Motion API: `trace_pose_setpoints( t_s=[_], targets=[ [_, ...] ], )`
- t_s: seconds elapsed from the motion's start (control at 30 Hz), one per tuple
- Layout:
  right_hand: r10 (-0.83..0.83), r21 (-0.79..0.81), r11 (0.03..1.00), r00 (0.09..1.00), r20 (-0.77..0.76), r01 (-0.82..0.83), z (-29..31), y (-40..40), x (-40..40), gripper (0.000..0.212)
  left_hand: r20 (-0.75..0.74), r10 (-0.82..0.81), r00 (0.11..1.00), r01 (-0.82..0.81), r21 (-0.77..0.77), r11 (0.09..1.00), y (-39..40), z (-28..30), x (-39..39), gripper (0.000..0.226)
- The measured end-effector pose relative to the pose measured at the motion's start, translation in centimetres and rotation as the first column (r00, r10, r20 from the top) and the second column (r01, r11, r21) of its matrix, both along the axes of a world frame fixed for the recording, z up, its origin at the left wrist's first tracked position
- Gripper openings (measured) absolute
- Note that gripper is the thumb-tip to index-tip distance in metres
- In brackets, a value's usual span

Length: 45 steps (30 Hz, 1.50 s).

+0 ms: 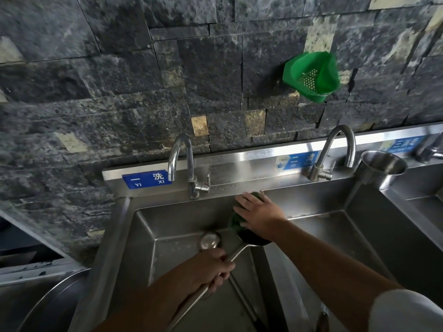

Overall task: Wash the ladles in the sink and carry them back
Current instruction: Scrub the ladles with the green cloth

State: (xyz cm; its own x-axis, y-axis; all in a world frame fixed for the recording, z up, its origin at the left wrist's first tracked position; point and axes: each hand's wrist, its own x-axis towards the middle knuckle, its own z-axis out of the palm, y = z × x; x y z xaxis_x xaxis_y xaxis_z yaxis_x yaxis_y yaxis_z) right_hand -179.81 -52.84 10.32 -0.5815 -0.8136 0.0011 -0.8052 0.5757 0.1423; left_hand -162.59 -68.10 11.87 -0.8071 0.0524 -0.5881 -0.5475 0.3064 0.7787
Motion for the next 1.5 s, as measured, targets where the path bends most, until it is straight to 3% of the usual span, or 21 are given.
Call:
trace_pose_setpoints(
  t_s=[0.17, 0.43, 0.73, 0.87, 0.97, 1.07, 1.23, 1.3, 1.4, 1.5],
  targets=[
    [-0.088, 0.131, 0.989, 0.991, 0.106, 0.074, -2.2, 0.9, 0.7, 0.06, -0.037, 0.036, 0.999, -0.038, -0.081, 0.996, 1.2, -0.7, -0.3, 0.009],
    [-0.247, 0.071, 0.969, 0.934, 0.258, 0.236, -2.5, 1.3, 2.8, 0.034, -0.046, 0.112, 0.993, -0.119, -0.196, 0.974, 2.5, -2.1, -1.4, 0.013],
    [-0.28, 0.099, 0.957, 0.779, 0.561, 0.272, -2.0, 4.9, 2.3, 0.02, -0.011, 0.083, 0.996, -0.084, -0.191, 0.978, 3.1, -3.4, -2.5, 0.009],
    [-0.316, 0.136, 0.943, 0.694, 0.647, 0.302, -2.2, 6.3, 2.9, 0.02, -0.165, 0.054, 0.985, -0.117, -0.403, 0.908, 2.3, -4.0, -3.3, 0.007],
    [-0.4, 0.147, 0.907, 0.698, 0.594, 0.395, -3.1, 7.8, 3.5, 0.024, -0.281, 0.157, 0.947, -0.267, -0.414, 0.87, 0.8, -3.8, -4.0, 0.012],
    [-0.508, 0.016, 0.807, 0.68, 0.528, 0.59, -4.7, 8.7, 3.4, 0.028, -0.328, 0.259, 0.908, -0.379, -0.385, 0.842, -0.4, -3.5, -4.1, 0.016],
    [-0.452, -0.211, 0.793, 0.783, 0.427, 0.572, -9.1, 6.6, 1.6, 0.039, -0.31, 0.396, 0.864, -0.486, -0.311, 0.817, -0.9, -3.9, -3.5, 0.028],
    [-0.438, -0.074, 0.851, 0.781, 0.445, 0.52, -11.8, 5.8, 1.2, 0.053, -0.317, 0.389, 0.865, -0.49, -0.366, 0.791, -0.9, -4.0, -3.2, 0.038],
    [-0.462, 0.179, 0.884, 0.749, 0.475, 0.432, -15.2, 5.2, 1.5, 0.071, -0.293, 0.423, 0.858, -0.508, -0.353, 0.786, -0.6, -4.6, -3.1, 0.034],
    [-0.474, 0.141, 0.875, 0.76, 0.445, 0.464, -15.5, 4.8, 0.8, 0.072, -0.263, 0.474, 0.84, -0.535, -0.256, 0.805, -0.3, -5.0, -3.0, 0.022]
  ],
)
